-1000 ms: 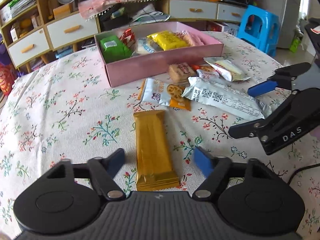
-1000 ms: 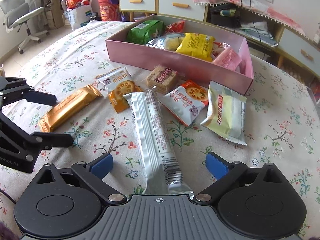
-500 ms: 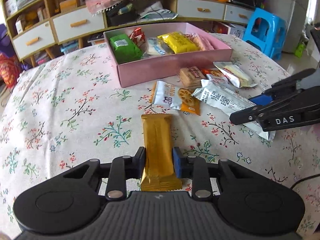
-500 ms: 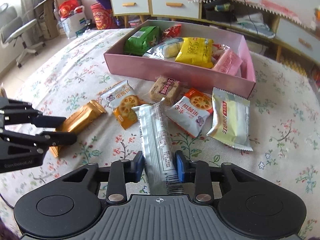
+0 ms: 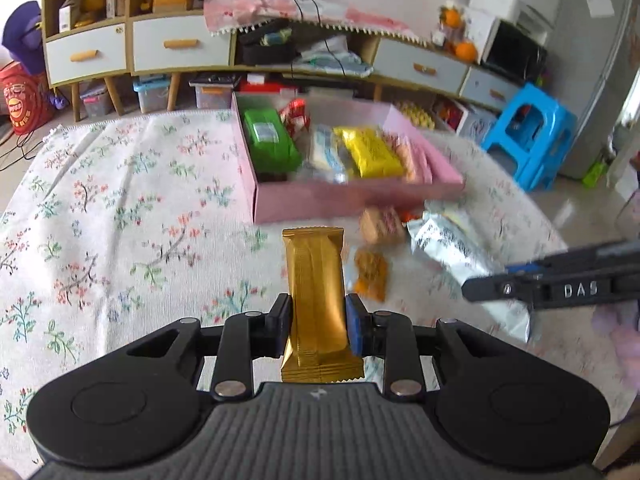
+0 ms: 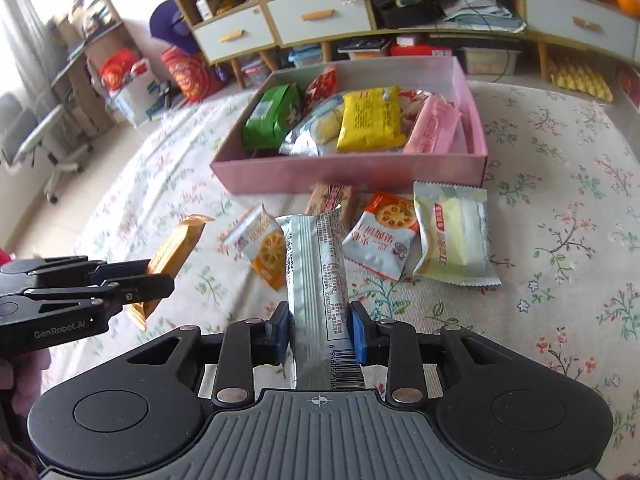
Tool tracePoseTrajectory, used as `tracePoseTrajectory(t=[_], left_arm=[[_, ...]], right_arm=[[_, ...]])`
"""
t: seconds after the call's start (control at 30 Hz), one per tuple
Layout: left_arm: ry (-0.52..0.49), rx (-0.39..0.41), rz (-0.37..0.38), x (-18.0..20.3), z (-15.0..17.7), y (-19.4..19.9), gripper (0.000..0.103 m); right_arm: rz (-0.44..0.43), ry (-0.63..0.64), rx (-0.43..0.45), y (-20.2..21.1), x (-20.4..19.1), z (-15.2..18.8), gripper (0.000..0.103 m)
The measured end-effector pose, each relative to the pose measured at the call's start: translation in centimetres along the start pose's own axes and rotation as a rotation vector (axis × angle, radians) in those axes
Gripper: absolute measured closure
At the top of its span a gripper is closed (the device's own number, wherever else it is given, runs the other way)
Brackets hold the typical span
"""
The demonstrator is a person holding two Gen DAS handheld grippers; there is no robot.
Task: Organize snacks
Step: 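Lift both bars and carry them over the pink box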
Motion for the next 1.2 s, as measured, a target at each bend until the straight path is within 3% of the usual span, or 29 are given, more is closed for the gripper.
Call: tracePoseTrajectory(t=[0.27, 0.4, 0.6, 0.7, 1.03, 1.2], left_arm=[[0.124, 0.042, 0.021, -0.7, -2.6, -1.0, 0.077], [0.137, 0.047, 0.007, -0.7, -4.1, -2.5, 0.077], [0.138, 0.058, 0.031, 0.1, -7.3, -5.2, 0.077], [0.142, 0.07, 0.044, 0.6, -8.3, -6.6, 0.077], [0.088, 0.1, 0.032, 0.4, -8.3, -9.9, 0.077], [0.107, 0.102, 0.04, -0.6, -8.6, -9.8, 0.077]], right_arm=[[-0.005, -0.152, 0.081, 0.7, 2.1, -3.1, 0.073], [0.027, -0.197, 0.115, 0.3, 3.2, -5.2, 0.073], [0.105, -0.145, 0.143, -1.0, 4.6, -9.9, 0.073], [0.138, -0.173, 0.138, -1.9, 5.9, -12.3, 0.073], [0.095, -0.463, 0.04, -6.9, 8.6, -16.4, 0.073], [0.154, -0.459, 0.013, -8.9, 7.8, -18.0, 0.073]])
Point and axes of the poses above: each gripper's, at about its wrist camera, not at the fingertips, and y roughly against the way its jaws point, x to its right, z to its underside, the point moved 3 cm from there along -y, roughly the way its jaws point, and after that the axes turned 1 degree about -x, right-handed, at the moved point
